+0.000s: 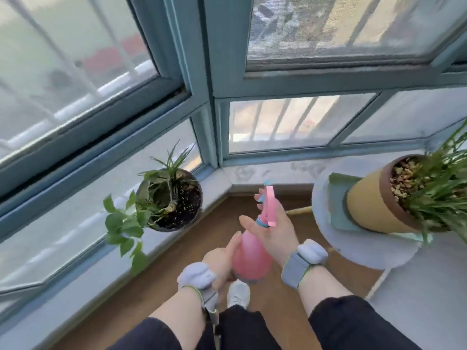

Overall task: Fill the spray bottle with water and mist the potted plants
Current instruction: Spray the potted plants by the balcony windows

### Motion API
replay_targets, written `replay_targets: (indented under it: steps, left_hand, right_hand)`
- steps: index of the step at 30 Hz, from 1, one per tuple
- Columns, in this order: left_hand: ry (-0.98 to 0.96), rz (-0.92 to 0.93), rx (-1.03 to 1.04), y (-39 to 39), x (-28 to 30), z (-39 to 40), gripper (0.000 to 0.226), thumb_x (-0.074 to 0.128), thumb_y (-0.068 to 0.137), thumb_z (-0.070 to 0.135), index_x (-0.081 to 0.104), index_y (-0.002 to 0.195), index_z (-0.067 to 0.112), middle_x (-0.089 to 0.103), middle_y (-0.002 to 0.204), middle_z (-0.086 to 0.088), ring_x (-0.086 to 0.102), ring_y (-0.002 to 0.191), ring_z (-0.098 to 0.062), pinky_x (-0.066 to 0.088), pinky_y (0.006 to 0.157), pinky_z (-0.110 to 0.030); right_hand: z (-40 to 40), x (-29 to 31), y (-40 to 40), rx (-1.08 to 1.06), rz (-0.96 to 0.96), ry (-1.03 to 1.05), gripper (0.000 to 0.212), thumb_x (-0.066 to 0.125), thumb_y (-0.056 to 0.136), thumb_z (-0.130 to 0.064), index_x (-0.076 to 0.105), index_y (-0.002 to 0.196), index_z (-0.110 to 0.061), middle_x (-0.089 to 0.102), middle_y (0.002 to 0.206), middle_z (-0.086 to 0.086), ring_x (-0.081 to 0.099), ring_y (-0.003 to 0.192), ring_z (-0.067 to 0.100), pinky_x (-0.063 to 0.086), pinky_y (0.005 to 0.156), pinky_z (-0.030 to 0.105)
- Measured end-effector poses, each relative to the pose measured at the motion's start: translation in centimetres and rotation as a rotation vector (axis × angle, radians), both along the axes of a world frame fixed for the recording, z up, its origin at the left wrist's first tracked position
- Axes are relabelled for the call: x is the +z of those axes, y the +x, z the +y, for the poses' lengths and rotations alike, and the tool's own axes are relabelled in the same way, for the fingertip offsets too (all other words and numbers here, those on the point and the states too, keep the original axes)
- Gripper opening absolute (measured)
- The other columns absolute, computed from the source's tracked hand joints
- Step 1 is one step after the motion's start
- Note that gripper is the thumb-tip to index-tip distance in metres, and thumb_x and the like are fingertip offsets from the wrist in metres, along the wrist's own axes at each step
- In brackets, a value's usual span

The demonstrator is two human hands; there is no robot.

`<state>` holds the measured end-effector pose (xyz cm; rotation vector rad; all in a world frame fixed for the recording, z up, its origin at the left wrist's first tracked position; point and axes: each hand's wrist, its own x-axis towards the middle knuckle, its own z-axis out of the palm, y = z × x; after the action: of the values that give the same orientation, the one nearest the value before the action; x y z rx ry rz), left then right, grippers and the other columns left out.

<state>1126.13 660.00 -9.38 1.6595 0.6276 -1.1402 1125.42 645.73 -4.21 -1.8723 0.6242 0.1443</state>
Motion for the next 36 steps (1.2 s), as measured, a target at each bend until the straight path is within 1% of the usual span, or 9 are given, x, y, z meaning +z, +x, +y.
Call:
replay_targets:
  steps: [2, 4, 8, 13, 18, 22, 28, 33, 36]
  left_hand:
    - [0.024, 0.023, 0.111, -0.5, -0.7, 2.1, 0.066, 0.062, 0.070, 0.070, 0.069, 0.078, 0.005, 0.068, 0.067, -0.010, 0.061, 0.060, -0.027, 0.051, 0.068, -0.033]
    - [0.053, 0.056, 0.222, -1.0, -1.8, 4.8, 0.064, 0.064, 0.071, 0.068, 0.069, 0.078, 0.004, 0.069, 0.064, -0.011, 0.061, 0.058, -0.026, 0.051, 0.065, -0.032]
    - [0.061, 0.095, 0.336, -1.7, -3.7, 7.6, 0.062, 0.060, 0.075, 0.067, 0.070, 0.076, 0.005, 0.072, 0.060, -0.009, 0.065, 0.055, -0.024, 0.052, 0.057, -0.028]
    - [0.080, 0.180, 0.418, -2.9, -7.4, 12.0, 0.069, 0.052, 0.078, 0.071, 0.067, 0.079, 0.004, 0.071, 0.067, -0.013, 0.064, 0.057, -0.027, 0.056, 0.063, -0.032]
    - [0.088, 0.211, 0.466, -3.5, -10.1, 14.7, 0.078, 0.053, 0.062, 0.078, 0.071, 0.077, 0.004, 0.074, 0.062, -0.010, 0.071, 0.055, -0.023, 0.056, 0.053, -0.027]
    - [0.163, 0.148, 0.451, -3.2, -12.4, 16.8, 0.090, 0.050, 0.046, 0.090, 0.074, 0.065, 0.005, 0.075, 0.074, -0.015, 0.074, 0.080, -0.032, 0.059, 0.083, -0.043]
    - [0.090, 0.123, 0.330, -2.6, -13.6, 18.5, 0.080, 0.045, 0.038, 0.094, 0.059, 0.069, 0.021, 0.072, 0.107, -0.013, 0.067, 0.103, -0.030, 0.051, 0.095, -0.045]
    - [0.104, 0.048, 0.344, -2.3, -14.9, 19.8, 0.090, 0.050, 0.038, 0.099, 0.070, 0.057, 0.014, 0.076, 0.077, -0.012, 0.071, 0.092, -0.032, 0.054, 0.092, -0.045]
    - [0.102, 0.050, 0.372, -2.4, -15.6, 20.2, 0.083, 0.053, 0.036, 0.099, 0.067, 0.052, 0.019, 0.076, 0.073, -0.011, 0.072, 0.090, -0.032, 0.055, 0.090, -0.046]
  right_hand:
    - [2.0, -0.6, 0.5, 0.053, 0.013, 0.066, 0.055, 0.071, 0.067, -0.046, 0.048, 0.117, -0.043, 0.053, 0.120, -0.016, 0.049, 0.109, -0.005, 0.038, 0.088, 0.017]
    - [5.0, -2.0, 1.4, 0.099, 0.025, 0.112, 0.047, 0.072, 0.067, -0.046, 0.048, 0.106, -0.050, 0.054, 0.118, -0.020, 0.050, 0.108, -0.011, 0.039, 0.087, 0.017]
    - [8.9, -4.3, 2.6, 0.135, 0.058, 0.094, 0.043, 0.071, 0.068, -0.045, 0.047, 0.101, -0.059, 0.059, 0.112, -0.018, 0.057, 0.104, 0.001, 0.044, 0.087, 0.022]
    - [14.7, -8.1, 4.3, 0.269, 0.161, 0.033, 0.034, 0.068, 0.066, -0.045, 0.054, 0.093, -0.032, 0.062, 0.097, -0.006, 0.058, 0.092, 0.016, 0.045, 0.077, 0.029]
    - [17.9, -10.9, 5.6, 0.342, 0.275, 0.012, 0.030, 0.070, 0.076, -0.031, 0.054, 0.102, -0.033, 0.062, 0.107, -0.006, 0.058, 0.099, 0.017, 0.045, 0.089, 0.033]
    - [20.0, -12.5, 6.5, 0.361, 0.325, -0.027, 0.038, 0.070, 0.078, -0.029, 0.057, 0.113, -0.024, 0.063, 0.112, -0.001, 0.059, 0.104, 0.022, 0.046, 0.095, 0.039]
    - [22.5, -14.7, 8.1, 0.420, 0.398, -0.185, 0.022, 0.063, 0.076, -0.032, 0.059, 0.094, -0.019, 0.065, 0.089, 0.002, 0.061, 0.087, 0.027, 0.050, 0.079, 0.038]
    - [23.4, -15.7, 9.3, 0.486, 0.441, -0.228, 0.025, 0.062, 0.073, -0.029, 0.059, 0.095, -0.016, 0.065, 0.090, 0.004, 0.062, 0.085, 0.029, 0.052, 0.078, 0.039]
    - [23.8, -16.6, 9.5, 0.494, 0.443, -0.205, 0.031, 0.062, 0.072, -0.027, 0.059, 0.100, -0.016, 0.066, 0.097, 0.004, 0.062, 0.088, 0.029, 0.052, 0.082, 0.041]
